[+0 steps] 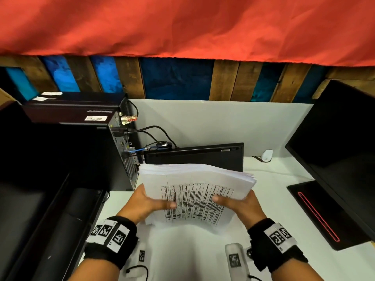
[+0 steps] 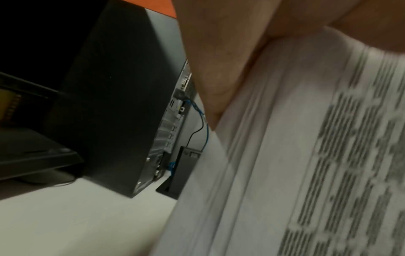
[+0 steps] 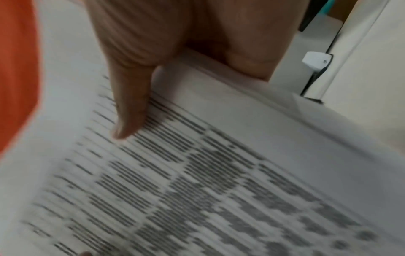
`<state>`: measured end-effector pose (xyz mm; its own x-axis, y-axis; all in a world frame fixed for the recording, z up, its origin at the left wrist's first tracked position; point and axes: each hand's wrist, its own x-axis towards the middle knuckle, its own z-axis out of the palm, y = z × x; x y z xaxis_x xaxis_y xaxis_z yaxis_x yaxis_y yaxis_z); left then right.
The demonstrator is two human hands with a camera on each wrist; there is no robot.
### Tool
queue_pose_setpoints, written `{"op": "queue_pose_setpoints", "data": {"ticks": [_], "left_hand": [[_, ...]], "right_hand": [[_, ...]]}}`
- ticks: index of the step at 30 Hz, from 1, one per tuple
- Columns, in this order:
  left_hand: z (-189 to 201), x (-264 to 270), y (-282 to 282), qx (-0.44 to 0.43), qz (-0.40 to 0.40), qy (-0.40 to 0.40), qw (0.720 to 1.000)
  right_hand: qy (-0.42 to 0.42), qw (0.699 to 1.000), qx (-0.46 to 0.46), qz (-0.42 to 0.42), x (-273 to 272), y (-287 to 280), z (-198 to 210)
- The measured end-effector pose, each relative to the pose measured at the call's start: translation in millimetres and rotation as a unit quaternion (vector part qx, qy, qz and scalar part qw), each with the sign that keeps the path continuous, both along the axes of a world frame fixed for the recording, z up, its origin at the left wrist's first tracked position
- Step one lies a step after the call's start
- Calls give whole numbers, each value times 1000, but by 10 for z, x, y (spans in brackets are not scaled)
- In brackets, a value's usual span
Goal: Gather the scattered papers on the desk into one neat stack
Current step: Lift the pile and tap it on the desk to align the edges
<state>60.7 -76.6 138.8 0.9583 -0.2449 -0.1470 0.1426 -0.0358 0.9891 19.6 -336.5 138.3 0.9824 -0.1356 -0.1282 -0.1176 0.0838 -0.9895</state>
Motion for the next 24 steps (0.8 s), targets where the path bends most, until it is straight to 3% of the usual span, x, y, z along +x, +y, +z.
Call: {"op": "queue_pose_setpoints", "data": {"ticks": [3, 6, 10, 12, 15, 18, 21, 24], "left_hand": [[-42, -43, -91, 9, 91, -42, 995], [124, -84, -176, -19, 165, -67, 984], [411, -37, -104, -66, 182, -104, 975], [479, -6, -49, -80, 173, -119, 974], [438, 23, 33, -96, 127, -95, 983], [176, -32, 202, -53, 15, 1, 998], [-94, -249, 222, 32, -98, 122, 987], [-247, -375, 116, 52, -24, 131, 990]], "right_hand": [[4, 999, -48, -9, 33, 27, -114], [-30, 998, -45, -31, 44, 49, 41], [-3, 996, -43, 79, 20, -69, 163], [42, 993, -59, 94, -11, -49, 66], [43, 997, -54, 39, -35, -24, -69], [25, 999, -22, 28, -33, -66, -135], [9, 999, 40, 15, -49, -139, -153], [25, 998, 41, 46, -83, -225, -139]]}}
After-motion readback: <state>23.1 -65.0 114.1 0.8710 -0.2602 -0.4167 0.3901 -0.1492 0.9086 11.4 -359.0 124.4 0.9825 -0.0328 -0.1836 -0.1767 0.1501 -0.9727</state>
